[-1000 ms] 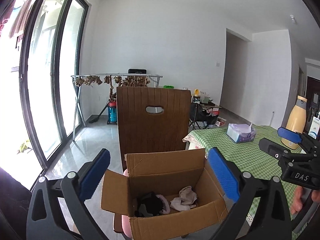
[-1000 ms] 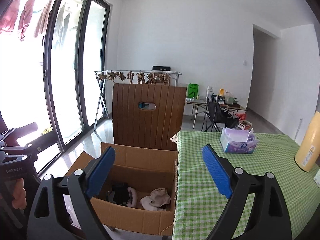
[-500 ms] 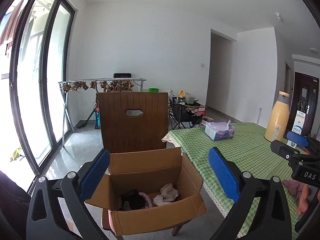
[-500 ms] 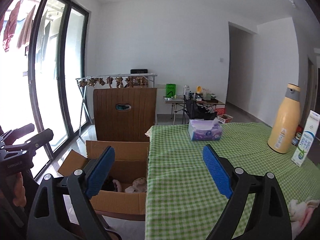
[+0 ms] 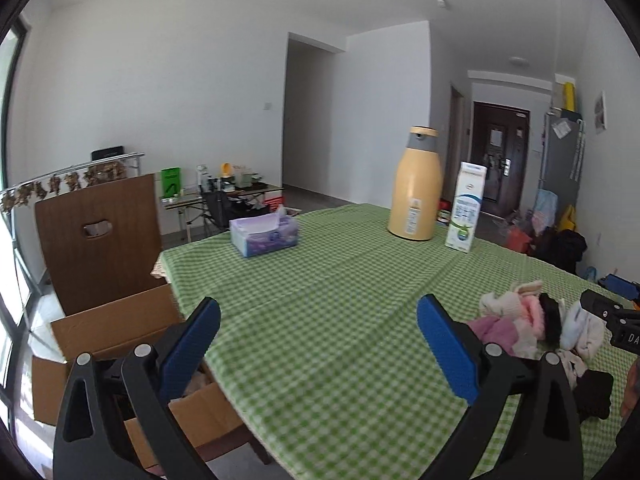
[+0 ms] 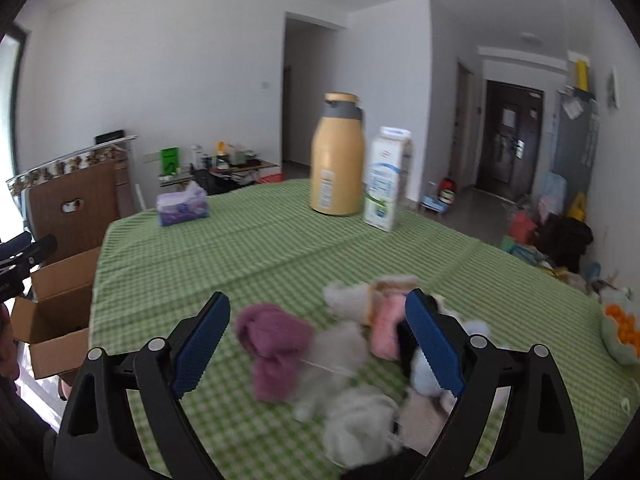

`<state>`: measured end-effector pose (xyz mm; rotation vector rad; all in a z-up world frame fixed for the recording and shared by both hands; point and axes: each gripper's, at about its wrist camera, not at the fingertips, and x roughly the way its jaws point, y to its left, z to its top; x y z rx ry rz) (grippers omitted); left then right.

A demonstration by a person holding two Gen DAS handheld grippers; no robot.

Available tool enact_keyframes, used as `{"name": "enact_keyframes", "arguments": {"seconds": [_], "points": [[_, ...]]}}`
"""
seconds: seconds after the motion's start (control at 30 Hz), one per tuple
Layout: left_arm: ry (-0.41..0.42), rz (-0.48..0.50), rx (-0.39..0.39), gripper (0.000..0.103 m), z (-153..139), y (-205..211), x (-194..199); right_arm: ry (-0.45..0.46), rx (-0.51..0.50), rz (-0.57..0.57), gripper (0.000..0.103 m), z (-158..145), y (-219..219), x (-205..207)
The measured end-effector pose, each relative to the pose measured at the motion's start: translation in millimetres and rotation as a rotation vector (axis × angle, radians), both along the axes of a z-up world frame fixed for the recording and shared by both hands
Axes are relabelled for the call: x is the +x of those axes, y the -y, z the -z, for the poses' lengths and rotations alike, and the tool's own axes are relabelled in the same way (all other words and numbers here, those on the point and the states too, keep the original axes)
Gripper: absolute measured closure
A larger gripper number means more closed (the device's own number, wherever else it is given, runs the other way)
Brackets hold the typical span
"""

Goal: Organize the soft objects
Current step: 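Move both open tools back over the clothes on the table, then grasp the pink towel with the left tool while the right tool grasps the plastic glove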

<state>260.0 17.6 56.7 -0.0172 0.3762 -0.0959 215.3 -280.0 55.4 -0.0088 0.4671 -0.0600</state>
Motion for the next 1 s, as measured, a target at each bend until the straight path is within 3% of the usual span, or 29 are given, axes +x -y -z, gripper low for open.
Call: {"name": "enact_keyframes", "arguments": {"seconds": [0.1,0.23,0.37,0.47,0.57,0.73,0.8,0.83,0.93,1.0], "points": [[-0.022,0.074,0.009,0.007,7.8,37.2,12.5,-0.068,0.049,0.112,0.017,17.8,47.5,-22.4],[-0.049,0.173,0.025,0.007,18.4,86.4,27.2,-0.183,0.152,0.149,0.017,45.6,83.9,-44.5],[-0.102,0.28,0.053,0.007,32.2,132.2,42.9,-0.235,0.152,0.127,0.017,58.0,80.0,-54.2],[-0.178,0.385,0.124,0.007,51.3,170.4,62.2,-0.243,0.147,0.096,0.017,58.8,73.6,-52.9],[-0.21,0.43,0.218,0.007,67.1,201.1,75.9,-0.244,0.142,0.079,0.017,60.4,70.4,-50.6],[-0.323,0.445,0.213,0.007,94.7,232.7,110.7,-0.254,0.148,0.061,0.017,61.2,72.5,-46.0],[-0.345,0.429,0.219,0.02,99.9,235.1,122.0,-0.252,0.161,0.055,0.029,59.6,73.1,-43.4],[-0.35,0.438,0.187,0.037,99.9,231.7,125.2,-0.249,0.166,0.048,0.033,58.7,72.5,-42.8],[-0.38,0.448,0.074,0.049,95.5,207.4,126.5,-0.231,0.19,0.007,0.05,52.7,68.0,-37.6],[-0.382,0.448,0.073,0.054,92.5,195.3,118.2,-0.227,0.223,-0.039,0.06,49.4,62.4,-25.9]]}}
